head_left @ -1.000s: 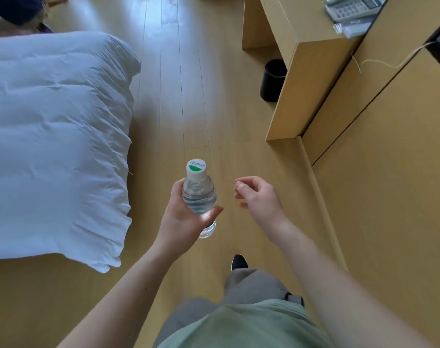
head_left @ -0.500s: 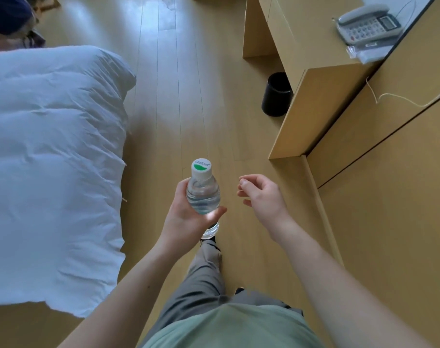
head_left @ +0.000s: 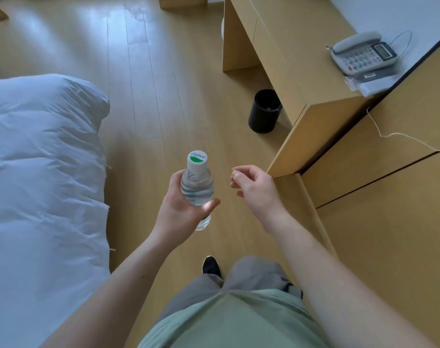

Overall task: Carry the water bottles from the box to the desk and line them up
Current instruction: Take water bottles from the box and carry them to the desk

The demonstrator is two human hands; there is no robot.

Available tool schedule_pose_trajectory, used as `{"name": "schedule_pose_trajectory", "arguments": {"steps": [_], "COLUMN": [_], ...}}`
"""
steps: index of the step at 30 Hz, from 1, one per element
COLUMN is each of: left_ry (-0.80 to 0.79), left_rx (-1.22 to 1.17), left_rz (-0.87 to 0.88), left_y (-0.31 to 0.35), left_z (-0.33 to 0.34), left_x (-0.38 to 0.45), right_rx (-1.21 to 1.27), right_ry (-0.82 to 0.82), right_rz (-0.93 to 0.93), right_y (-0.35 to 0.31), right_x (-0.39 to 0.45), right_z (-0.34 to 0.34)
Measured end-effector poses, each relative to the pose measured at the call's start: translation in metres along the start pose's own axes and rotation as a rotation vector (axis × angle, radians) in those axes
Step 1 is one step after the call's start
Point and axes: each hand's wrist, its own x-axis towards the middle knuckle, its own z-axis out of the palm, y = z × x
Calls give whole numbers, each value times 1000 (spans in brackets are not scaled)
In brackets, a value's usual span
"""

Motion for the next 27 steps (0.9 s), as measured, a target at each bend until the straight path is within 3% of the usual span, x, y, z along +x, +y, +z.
{"name": "schedule_pose_trajectory", "arguments": {"steps": [27], "left_ry": [21], "left_rx": [-32], "left_rz": [-89], "left_y": [48], "left_z": [-5], "left_x": [371], "right_rx": [-54], "right_ry": [-40], "right_rz": [59], "right_y": [-139], "right_x": [347], "right_z": [14]}}
